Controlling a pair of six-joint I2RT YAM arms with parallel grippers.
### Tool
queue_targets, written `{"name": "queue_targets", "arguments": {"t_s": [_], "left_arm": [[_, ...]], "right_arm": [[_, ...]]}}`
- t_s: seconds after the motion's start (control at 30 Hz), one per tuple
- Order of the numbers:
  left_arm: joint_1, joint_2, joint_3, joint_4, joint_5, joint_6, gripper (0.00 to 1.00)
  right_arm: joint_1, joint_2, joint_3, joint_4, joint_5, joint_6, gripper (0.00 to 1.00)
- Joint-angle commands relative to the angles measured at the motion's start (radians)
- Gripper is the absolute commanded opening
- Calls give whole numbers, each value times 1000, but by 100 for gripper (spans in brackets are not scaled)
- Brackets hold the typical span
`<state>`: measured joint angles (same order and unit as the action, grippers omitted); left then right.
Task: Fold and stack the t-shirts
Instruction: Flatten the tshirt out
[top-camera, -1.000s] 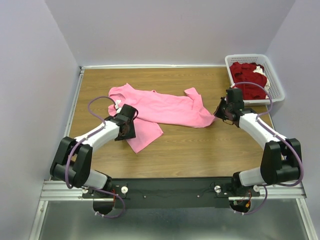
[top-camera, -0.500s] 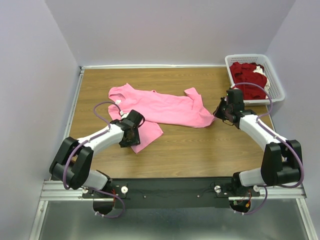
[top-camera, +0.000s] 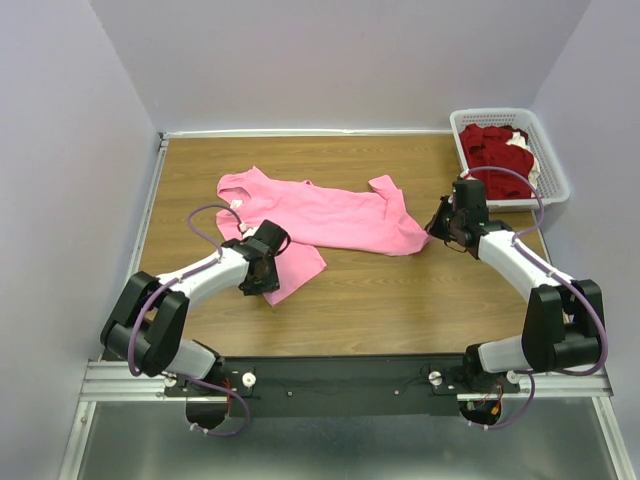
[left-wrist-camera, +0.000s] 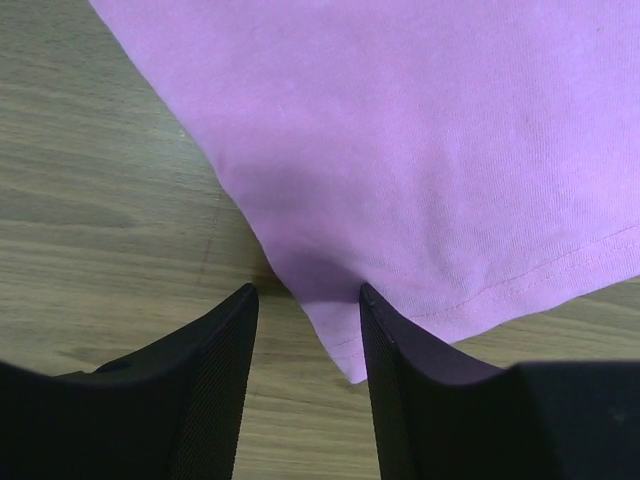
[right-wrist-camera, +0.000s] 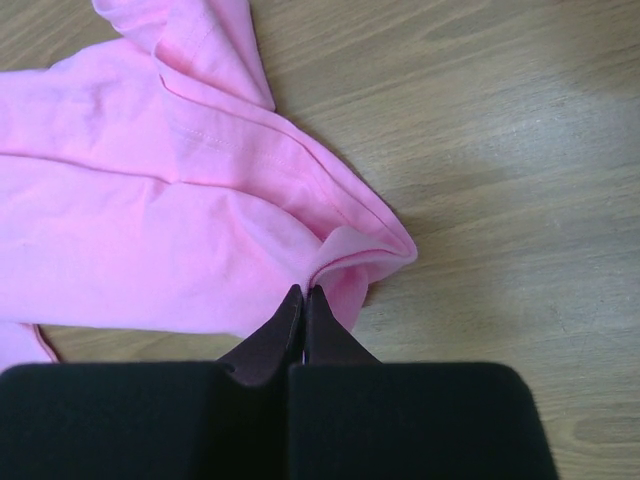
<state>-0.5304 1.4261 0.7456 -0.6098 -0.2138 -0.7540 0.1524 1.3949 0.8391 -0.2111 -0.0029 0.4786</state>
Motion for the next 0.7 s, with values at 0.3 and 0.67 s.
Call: {"name": "queue_targets", "arguments": {"t_s": [0.3, 0.67], "left_arm": [[-5, 1, -32, 32, -39, -16, 0], [145, -236, 170, -22, -202, 134, 0]], "right_arm": [[4, -30, -18, 16, -6, -6, 2], [-2, -59, -28, -102, 193, 46, 8]]}}
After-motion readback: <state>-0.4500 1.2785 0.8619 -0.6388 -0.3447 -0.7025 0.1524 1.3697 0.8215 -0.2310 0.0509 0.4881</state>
